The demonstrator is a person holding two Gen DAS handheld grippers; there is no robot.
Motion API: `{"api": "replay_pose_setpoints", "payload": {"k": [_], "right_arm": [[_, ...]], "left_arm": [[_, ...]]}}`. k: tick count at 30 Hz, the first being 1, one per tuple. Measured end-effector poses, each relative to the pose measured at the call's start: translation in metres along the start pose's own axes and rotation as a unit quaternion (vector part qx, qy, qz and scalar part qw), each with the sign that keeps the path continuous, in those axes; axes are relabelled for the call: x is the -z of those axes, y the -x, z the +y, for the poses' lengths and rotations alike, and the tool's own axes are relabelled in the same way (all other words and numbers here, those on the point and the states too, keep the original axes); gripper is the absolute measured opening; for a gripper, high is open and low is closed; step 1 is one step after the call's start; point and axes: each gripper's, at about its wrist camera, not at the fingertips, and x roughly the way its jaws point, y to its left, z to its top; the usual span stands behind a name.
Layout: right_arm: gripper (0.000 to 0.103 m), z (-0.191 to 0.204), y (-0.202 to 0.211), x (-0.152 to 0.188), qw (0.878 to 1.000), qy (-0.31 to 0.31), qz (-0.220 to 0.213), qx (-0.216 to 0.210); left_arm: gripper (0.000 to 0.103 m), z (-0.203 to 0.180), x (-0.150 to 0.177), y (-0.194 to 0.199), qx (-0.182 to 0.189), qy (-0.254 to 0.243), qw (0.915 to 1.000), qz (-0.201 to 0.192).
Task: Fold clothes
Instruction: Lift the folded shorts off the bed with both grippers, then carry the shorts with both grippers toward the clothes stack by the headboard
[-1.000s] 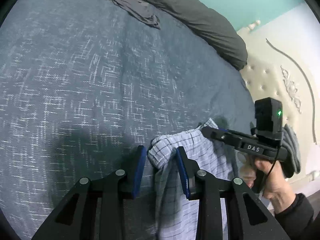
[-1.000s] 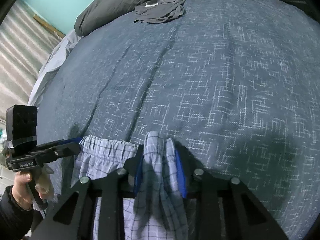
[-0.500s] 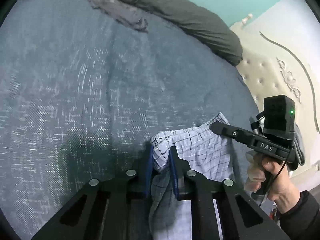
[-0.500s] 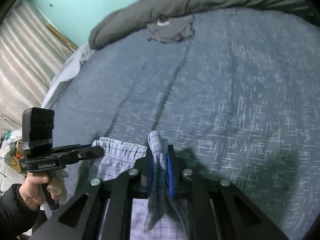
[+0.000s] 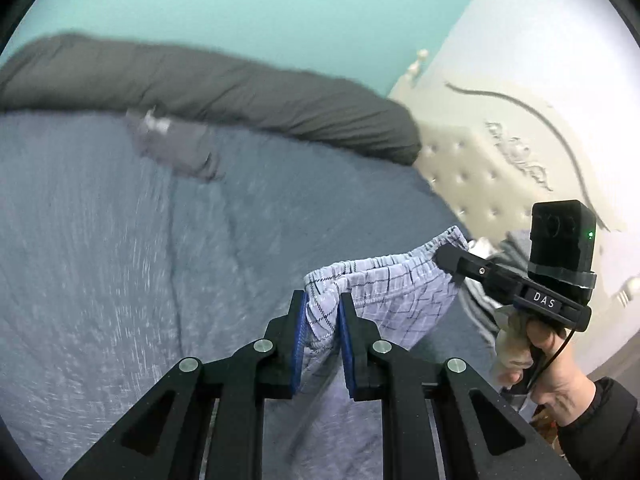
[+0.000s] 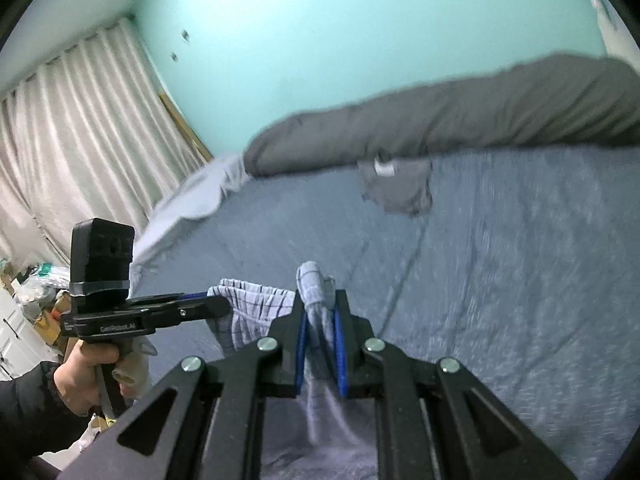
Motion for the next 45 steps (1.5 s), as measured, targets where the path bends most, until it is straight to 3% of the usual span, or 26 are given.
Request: {"api": "replay_pose_setpoints", "payload": {"k": [10,18,24,34,45], "right_arm": [[0.011,0.051,0.143,-0.045,0.995,0.043,-0.086,0.028],[0.011,0.057,0.242,-0.050,0.988,0.051,-0.123,0.073],[0.011,0.045,0.315,-0.031,0.982,0.049,-0.141,0.113],[0.011,0.017,0.418,0.002,0.969,0.030,-0.167,0.181],[0.011,-0.017,0.495,0.015,0.955,0.007,-0.178,0.236]], "left_arm": [[0.017,-0.126,-0.047,0.080,0.018,-0.077,0.9954,-0.053],[0.017,-0.223,-0.050,0.086,0.061,-0.126,0.9889,-0.051],[0.017,-0.296,-0.051,0.091,0.093,-0.162,0.9812,-0.048],[0.017,-0.401,-0.037,0.056,0.141,-0.205,0.9682,-0.025],[0.017,-0.489,-0.044,0.003,0.168,-0.221,0.9607,0.004]]}}
